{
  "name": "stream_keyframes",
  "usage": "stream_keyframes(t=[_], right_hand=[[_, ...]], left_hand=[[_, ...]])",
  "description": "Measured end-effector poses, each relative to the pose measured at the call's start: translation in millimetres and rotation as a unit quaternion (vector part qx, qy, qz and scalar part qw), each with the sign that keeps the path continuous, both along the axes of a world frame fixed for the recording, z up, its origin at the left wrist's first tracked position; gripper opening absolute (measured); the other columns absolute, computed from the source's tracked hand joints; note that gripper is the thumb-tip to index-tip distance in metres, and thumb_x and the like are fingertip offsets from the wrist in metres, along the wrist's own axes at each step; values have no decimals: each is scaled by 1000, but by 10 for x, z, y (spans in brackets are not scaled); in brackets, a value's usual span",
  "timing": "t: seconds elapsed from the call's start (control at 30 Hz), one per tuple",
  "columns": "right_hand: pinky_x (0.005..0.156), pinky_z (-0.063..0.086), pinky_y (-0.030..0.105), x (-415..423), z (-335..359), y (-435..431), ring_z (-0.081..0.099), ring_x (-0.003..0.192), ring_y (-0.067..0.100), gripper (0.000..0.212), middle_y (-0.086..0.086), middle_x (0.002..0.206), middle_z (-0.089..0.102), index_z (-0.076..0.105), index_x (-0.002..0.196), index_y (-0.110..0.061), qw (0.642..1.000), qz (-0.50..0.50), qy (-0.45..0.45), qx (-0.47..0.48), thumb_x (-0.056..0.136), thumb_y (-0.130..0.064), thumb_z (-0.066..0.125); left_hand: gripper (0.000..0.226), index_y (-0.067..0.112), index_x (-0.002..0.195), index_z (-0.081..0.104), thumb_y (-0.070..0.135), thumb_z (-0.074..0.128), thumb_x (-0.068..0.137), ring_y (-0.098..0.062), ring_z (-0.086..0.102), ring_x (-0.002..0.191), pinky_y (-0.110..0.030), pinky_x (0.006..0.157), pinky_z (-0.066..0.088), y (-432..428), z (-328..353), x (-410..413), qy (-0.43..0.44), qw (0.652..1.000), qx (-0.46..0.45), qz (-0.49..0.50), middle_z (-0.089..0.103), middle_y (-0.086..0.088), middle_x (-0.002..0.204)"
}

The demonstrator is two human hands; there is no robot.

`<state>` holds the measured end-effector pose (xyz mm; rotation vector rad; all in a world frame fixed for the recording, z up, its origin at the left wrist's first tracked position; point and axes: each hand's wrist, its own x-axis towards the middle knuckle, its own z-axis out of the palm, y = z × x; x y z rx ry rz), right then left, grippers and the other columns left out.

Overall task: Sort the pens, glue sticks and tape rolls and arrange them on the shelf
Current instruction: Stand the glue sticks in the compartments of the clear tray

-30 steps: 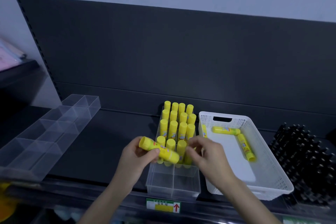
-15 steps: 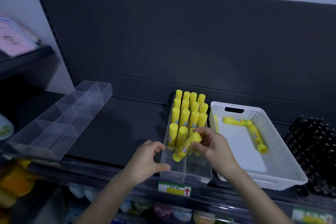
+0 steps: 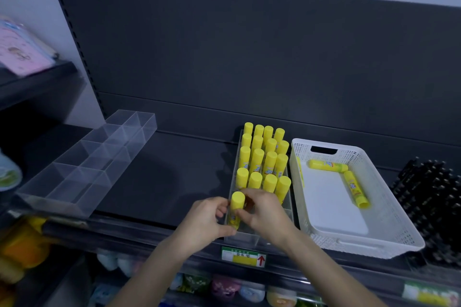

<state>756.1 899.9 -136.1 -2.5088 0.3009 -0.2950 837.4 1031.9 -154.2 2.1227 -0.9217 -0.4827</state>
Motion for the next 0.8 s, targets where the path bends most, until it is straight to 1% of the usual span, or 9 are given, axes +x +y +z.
stream_keyframes(t=[0.1,0.2,0.27,0.33,0.4,0.47,0.57,0.73,0.8], right_hand=[[73,43,24,-4,-1,-7,55,84,14,19,2,94,65,65,101,-15,1000,-2,2,-2,83,-21,64],[80,46,24,-32,25,-9,57,90,14,28,1,102,65,62,110,-16,1000,-5,3,13,83,-22,65],[79,43,15,-92,50,-62,55,90,10,36,-1,107,63,60,117,-17,1000,-9,-7,13,82,-23,66],[72,36,2,-202,99,-160,52,86,5,37,-3,103,61,60,118,-15,999,-28,-29,11,82,-22,67],[68,35,-1,-337,158,-300,53,78,3,31,-4,94,60,64,112,-12,997,-60,-50,23,81,-17,68],[66,38,0,-486,217,-474,54,71,-1,24,-5,86,61,67,104,-11,992,-101,-68,29,80,-12,68],[63,40,4,-695,240,-800,56,76,-7,20,-6,84,63,69,100,-10,982,-174,-77,23,80,-9,68],[70,36,16,-1026,204,-1283,54,79,8,27,1,98,63,63,113,-8,966,-256,-20,26,87,-11,60],[64,33,18,-1137,177,-1429,51,75,10,12,-2,86,62,63,96,-18,963,-266,0,29,88,-11,57]], left_hand=[[46,23,106,62,21,82,65,-5,53,85,-16,73,46,-8,21,-2,1,1000,3,-3,58,9,93],[48,24,109,59,27,81,67,-6,53,90,-15,73,44,4,53,-8,-7,999,33,1,57,8,98],[50,24,112,55,37,78,70,-7,53,89,-19,74,44,42,130,-40,-39,997,59,32,55,10,95],[34,26,95,55,45,72,73,-6,53,78,-23,70,46,68,273,-106,-97,991,53,78,53,13,82],[23,29,75,51,44,69,77,-3,52,68,-23,65,45,20,429,-196,-120,988,1,100,54,11,71],[21,32,68,50,37,69,78,-1,51,65,-16,60,42,-120,547,-286,-112,989,-54,78,54,11,66],[5,24,84,65,26,67,81,-1,55,72,-16,65,45,-434,659,-390,-118,988,-99,23,58,14,74],[23,12,111,64,19,53,91,-15,60,97,-30,87,46,-1053,672,-506,-141,987,-59,-39,67,-1,102],[25,5,111,62,16,48,93,-22,59,102,-33,88,44,-1306,645,-562,-151,986,-39,-62,67,-9,106]])
